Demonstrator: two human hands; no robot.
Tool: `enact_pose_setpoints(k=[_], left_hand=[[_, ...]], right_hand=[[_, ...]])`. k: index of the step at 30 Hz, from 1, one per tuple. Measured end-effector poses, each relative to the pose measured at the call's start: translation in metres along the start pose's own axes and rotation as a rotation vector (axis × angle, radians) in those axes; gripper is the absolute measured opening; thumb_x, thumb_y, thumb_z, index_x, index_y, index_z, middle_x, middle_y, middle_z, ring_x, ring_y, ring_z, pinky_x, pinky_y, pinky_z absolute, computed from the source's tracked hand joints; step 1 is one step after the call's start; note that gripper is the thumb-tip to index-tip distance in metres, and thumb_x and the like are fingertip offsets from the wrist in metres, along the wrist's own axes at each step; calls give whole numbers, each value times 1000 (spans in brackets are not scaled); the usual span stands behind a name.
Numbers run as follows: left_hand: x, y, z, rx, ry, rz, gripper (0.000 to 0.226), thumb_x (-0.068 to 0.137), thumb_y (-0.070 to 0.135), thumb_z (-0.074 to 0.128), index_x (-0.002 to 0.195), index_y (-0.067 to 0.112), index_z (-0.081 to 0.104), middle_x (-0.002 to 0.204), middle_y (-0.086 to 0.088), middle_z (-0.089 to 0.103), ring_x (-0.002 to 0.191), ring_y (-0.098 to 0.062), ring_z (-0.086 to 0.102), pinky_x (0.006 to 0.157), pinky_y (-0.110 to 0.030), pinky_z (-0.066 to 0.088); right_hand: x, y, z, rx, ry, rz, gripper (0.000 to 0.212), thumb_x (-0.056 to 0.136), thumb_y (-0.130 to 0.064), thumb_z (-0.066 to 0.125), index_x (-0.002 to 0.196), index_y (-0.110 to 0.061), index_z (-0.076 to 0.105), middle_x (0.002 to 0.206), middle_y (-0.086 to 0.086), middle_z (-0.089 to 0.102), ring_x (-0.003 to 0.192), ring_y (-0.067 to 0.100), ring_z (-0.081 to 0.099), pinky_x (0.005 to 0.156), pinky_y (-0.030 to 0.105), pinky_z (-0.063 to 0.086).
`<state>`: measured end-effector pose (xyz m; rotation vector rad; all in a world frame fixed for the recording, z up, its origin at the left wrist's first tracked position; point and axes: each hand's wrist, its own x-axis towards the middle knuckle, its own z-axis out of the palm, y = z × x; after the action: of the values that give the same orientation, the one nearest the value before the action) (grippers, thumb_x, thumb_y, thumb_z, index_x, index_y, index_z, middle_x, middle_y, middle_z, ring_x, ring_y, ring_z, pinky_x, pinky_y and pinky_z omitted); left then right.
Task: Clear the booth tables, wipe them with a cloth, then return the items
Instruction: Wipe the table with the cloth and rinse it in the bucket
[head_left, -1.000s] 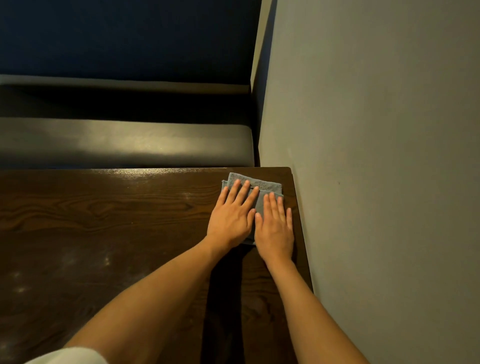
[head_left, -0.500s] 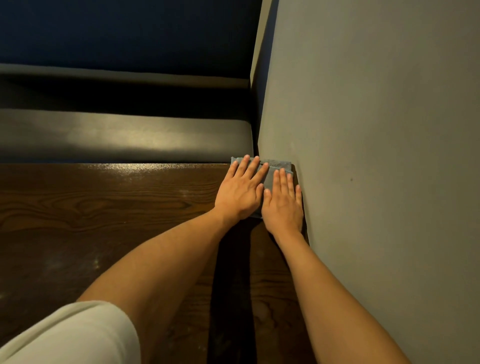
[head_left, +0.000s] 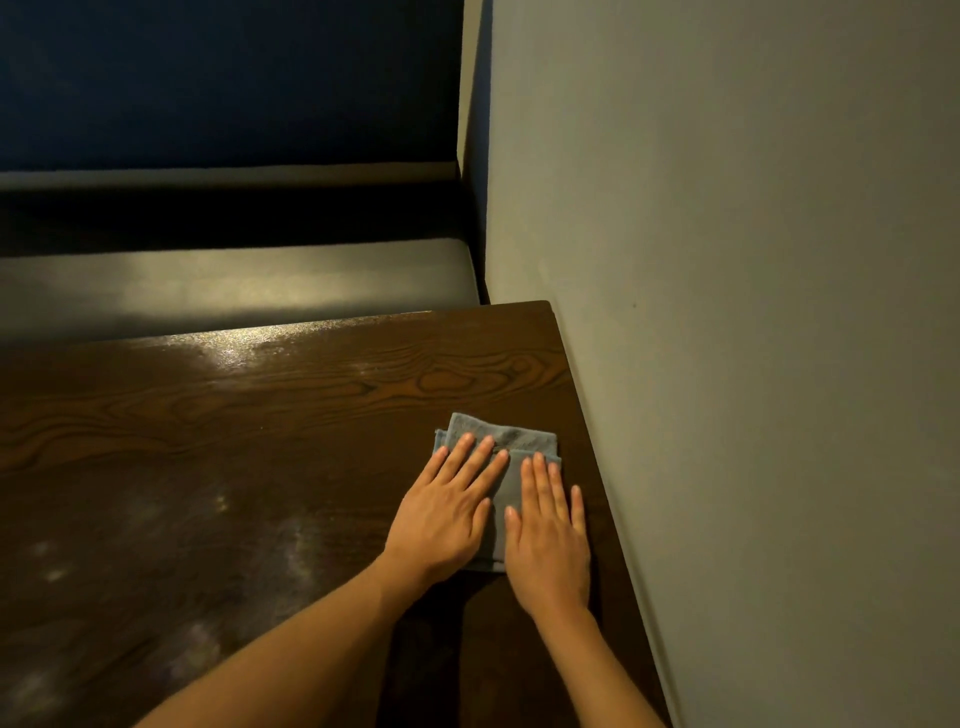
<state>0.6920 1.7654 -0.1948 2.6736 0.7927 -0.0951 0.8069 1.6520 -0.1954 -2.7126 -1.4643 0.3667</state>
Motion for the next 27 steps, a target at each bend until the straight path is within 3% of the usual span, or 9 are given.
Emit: enact_pose_setpoints(k=[3,6,10,13,18,27], left_hand=[[-14,-2,6,26,8,-9,59,103,42,34,159,27,20,164,0,24,153,-22,17,122,-37,5],[-10,-3,3,26,10,-19,60,104,42,32,160,27,18,164,-2,23,153,-22,16,123,-37,4],[15,-12,-9,-3,-20,-44,59,104,46,16,160,29,5,167,2,3,155,-18,-6,122,-32,-14],[50,-23,-17,19,-17,-26,62,101,49,3,159,30,-6,166,5,-12,152,-15,-20,120,-32,-20],[123,-44,-31,64,2,-13,68,98,50,-4,161,27,1,168,1,-5,153,-17,-16,123,-36,-13],[197,-67,-46,74,37,-20,58,108,41,16,161,26,1,169,-1,-1,156,-20,-9,126,-38,-7]], right_hand=[[-8,-7,-8,25,14,6,59,98,-39,28,147,-11,44,152,7,46,142,21,41,119,45,29],[3,-19,-11,197,34,47,57,98,-33,36,149,-8,39,155,8,40,146,17,28,119,40,19],[26,-22,-6,138,20,-74,56,101,-32,29,147,-5,43,152,11,46,143,23,37,115,42,32],[61,-19,-5,81,44,-58,59,101,-36,21,150,-7,39,155,10,41,146,23,35,118,39,23],[141,-10,-15,17,54,-87,59,106,-38,13,159,-13,8,167,6,9,154,18,4,120,31,-6],[218,-4,-26,-24,58,-76,59,108,-37,17,159,-14,0,168,5,1,154,16,-2,123,32,-4]])
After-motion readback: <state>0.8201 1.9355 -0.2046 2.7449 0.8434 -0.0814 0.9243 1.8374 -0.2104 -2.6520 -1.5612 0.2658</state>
